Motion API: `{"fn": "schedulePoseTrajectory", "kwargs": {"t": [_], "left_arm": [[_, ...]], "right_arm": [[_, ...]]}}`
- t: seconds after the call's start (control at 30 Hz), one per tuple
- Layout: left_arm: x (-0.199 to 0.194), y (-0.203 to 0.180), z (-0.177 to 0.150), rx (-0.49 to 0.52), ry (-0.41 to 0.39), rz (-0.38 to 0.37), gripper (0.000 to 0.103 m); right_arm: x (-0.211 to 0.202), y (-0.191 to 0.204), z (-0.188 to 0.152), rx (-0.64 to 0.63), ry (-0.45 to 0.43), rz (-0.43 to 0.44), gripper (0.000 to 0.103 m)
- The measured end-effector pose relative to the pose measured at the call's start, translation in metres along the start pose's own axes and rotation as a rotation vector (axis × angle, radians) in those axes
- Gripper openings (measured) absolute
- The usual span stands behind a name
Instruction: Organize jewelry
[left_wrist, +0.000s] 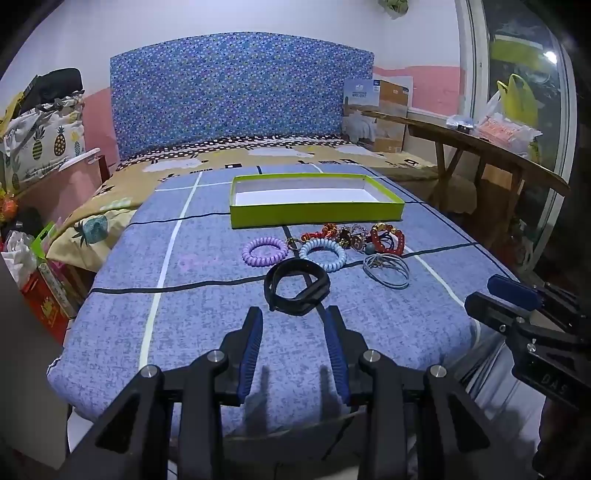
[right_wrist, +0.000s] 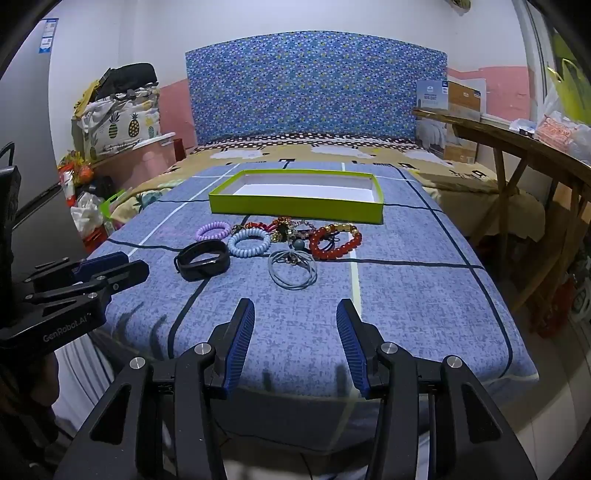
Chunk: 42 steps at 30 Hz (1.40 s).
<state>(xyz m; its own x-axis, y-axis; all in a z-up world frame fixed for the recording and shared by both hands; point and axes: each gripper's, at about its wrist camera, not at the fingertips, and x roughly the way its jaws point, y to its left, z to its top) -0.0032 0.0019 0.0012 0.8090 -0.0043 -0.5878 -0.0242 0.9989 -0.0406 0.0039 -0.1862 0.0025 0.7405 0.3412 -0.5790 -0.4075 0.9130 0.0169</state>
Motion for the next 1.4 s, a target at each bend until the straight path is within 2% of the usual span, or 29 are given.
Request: {"fn": "schedulePoseTrajectory", "kwargs": {"t": [1.4], "left_arm": [[-0.0005, 0.0056, 0.0008, -0.006, 0.008, 0.007, 0.036]], "right_arm": [[-0.0012, -0.0005, 0.0018, 0.000, 0.000, -0.001, 0.047]]}}
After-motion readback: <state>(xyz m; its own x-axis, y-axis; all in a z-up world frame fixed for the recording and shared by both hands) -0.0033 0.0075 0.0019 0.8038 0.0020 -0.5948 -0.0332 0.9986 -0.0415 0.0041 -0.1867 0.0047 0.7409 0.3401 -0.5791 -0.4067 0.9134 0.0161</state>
